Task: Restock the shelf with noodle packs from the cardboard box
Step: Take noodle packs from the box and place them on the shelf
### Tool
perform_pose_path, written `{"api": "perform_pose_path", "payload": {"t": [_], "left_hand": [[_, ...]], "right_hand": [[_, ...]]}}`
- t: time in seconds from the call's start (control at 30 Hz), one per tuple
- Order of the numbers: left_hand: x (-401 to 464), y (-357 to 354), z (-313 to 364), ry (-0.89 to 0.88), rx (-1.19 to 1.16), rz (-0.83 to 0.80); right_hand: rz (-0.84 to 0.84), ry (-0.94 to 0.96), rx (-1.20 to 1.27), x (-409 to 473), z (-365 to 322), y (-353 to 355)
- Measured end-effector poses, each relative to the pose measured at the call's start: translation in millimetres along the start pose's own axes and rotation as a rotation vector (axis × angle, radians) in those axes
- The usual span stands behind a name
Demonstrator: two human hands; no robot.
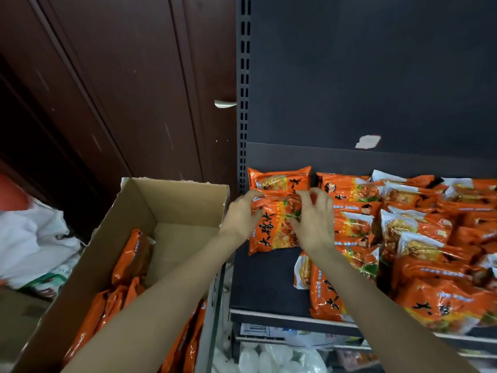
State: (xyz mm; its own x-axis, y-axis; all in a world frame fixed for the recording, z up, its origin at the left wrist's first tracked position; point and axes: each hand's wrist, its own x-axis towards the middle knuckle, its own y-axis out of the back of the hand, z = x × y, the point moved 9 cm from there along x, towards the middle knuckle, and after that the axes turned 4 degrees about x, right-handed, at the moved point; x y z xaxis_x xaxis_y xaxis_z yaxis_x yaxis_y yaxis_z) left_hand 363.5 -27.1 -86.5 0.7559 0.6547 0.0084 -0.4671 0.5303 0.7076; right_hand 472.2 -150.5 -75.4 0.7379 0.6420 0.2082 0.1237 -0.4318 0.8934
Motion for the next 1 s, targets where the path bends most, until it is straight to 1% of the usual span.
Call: {"api": "perform_pose_path", "payload": {"t": [0.07, 0.1, 0.17, 0.27, 0.4, 0.47, 0.53, 0.6, 0.73, 0.77, 0.8, 0.9, 1.0], "left_hand": [[-5.5, 12.4, 3.1, -0.033, 0.05, 0.031], [-9.5, 20.3, 1.5, -0.04, 0.06, 0.042], [-21.1, 39.5, -7.3, -0.048, 0.08, 0.063], [-41.7, 76.5, -33.3, -0.044, 0.136, 0.109], [-69.0, 137.0, -98.7, 0.07, 0.21, 0.225], [-84.4, 167.5, -136.3, 0.127, 0.253, 0.282], [-97.9, 193.2, -176.6, 0.196, 0.292, 0.297], [-105.8, 209.5, -213.5, 0.247, 0.298, 0.23], [-116.8, 201.1, -261.5, 0.224, 0.202, -0.118], [-120.0, 197.5, -267.0, 0.214, 0.169, -0.171], [-123.1, 195.4, -271.3, 0.211, 0.133, -0.193], [-127.6, 195.4, -276.6, 0.184, 0.068, -0.176], [-127.3, 196.6, -285.2, 0.18, -0.01, -0.169]], "right_hand": [[0.046, 0.09, 0.029, -1.3, -19.9, 6.9], [0.036, 0.143, 0.053, -1.8, -32.2, 7.7], [-0.023, 0.243, 0.09, -3.0, -58.6, 3.0], [-0.097, 0.304, 0.202, -5.1, -99.1, -10.1], [-0.281, 0.344, 0.299, -21.7, -164.2, -48.4], [-0.326, 0.36, 0.347, -32.9, -196.0, -69.2], [-0.36, 0.354, 0.371, -44.2, -224.2, -93.3], [-0.403, 0.331, 0.359, -54.6, -248.0, -121.2], [-0.496, 0.213, 0.372, -74.1, -280.3, -175.3], [-0.529, 0.175, 0.37, -79.8, -285.5, -187.3], [-0.569, 0.134, 0.36, -86.0, -289.4, -199.2], [-0.66, 0.03, 0.345, -100.7, -295.9, -231.8], [-0.686, -0.064, 0.361, -106.1, -300.1, -258.8]]}}
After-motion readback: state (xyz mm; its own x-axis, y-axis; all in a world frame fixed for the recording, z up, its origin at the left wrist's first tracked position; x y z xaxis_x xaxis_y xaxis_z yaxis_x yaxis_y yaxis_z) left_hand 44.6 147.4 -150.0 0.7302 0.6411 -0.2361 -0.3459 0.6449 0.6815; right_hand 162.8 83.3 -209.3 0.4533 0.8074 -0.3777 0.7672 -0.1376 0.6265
